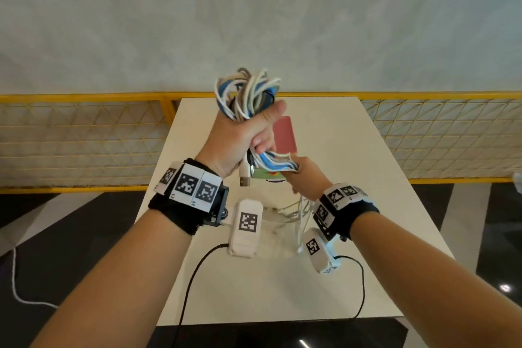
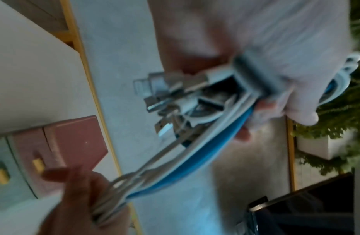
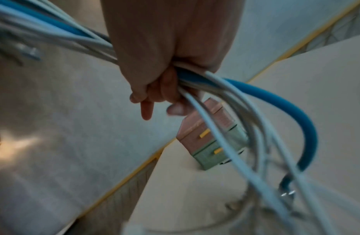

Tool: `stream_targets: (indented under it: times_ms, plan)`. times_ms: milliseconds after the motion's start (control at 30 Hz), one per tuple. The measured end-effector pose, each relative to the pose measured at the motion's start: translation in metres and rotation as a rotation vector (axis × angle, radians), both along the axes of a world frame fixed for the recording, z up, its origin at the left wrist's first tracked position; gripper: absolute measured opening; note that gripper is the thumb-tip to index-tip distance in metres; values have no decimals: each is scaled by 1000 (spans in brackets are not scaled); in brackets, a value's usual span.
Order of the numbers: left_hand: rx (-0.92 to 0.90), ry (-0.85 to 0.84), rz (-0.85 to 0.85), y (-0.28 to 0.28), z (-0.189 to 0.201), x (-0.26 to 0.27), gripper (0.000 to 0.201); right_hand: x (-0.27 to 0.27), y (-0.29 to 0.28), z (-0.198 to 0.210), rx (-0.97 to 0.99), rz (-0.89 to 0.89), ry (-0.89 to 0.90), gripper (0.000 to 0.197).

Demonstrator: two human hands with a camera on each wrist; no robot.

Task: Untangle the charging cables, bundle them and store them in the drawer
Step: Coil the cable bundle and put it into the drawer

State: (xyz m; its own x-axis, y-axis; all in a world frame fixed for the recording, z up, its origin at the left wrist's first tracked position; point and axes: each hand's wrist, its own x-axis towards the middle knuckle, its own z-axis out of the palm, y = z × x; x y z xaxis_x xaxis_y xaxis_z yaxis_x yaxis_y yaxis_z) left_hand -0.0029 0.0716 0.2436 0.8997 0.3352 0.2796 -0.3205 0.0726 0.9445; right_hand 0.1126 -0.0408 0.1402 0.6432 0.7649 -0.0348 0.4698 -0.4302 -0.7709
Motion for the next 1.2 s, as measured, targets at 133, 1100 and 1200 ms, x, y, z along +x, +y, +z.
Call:
stream_targets:
  times_ms: [133, 1100, 1200]
  plan:
    - [224, 171, -139, -3, -4, -3, 32, 16, 7, 11, -99, -68, -112, 13]
    - [407, 592, 196, -10, -53, 5, 14, 1, 5, 47, 26, 103, -476, 32]
    - [400, 552, 170, -9, -51, 1, 9, 3, 1, 42, 31, 185, -425, 28]
